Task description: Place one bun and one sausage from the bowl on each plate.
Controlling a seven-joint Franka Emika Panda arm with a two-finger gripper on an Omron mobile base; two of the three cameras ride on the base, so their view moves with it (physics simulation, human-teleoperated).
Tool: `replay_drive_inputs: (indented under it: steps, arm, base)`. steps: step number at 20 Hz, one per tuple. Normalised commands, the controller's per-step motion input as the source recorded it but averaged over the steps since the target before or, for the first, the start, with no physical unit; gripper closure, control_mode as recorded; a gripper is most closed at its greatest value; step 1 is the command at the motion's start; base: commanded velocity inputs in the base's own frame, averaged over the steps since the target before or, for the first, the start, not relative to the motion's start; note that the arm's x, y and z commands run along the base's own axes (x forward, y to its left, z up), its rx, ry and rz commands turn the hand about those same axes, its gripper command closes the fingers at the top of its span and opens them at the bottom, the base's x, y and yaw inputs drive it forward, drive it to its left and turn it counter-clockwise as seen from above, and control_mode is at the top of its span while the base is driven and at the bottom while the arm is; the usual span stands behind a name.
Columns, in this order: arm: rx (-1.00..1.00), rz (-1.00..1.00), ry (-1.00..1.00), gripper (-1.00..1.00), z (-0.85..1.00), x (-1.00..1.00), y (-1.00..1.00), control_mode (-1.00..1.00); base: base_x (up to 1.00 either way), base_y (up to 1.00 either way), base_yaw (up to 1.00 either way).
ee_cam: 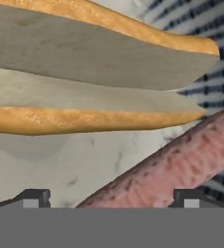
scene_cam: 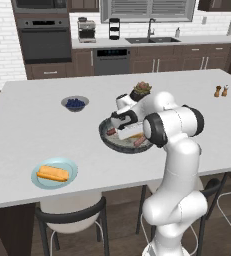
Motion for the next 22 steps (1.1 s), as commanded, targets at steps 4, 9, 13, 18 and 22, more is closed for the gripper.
replay_drive_inputs:
  steps: [4, 9, 13, 18, 22]
  arm:
    - [-0.04, 0.00, 0.00, -1.00, -0.27, 0.00, -0.25, -1.00]
    - [-0.04, 0.00, 0.01, -1.00, -0.20, -0.07, -0.02, -1.00]
    - [0.00, 0.00, -0.01, -1.00, -0.14, -0.30, -0.03, -1.00]
    - [0.00, 0.00, -0.06, -1.00, -0.01, -0.26, 0.00, -1.00]
    - [0.00, -0.04, -0.11, -1.00, 0.00, -0.08, 0.00, -1.00]
  base:
    - [0.00, 0.00, 0.00]
    - [0.00, 0.00, 0.00]
    - [0.00, 0.00, 0.00]
    - [0.00, 0.00, 0.00]
    - [0.00, 0.00, 0.00]
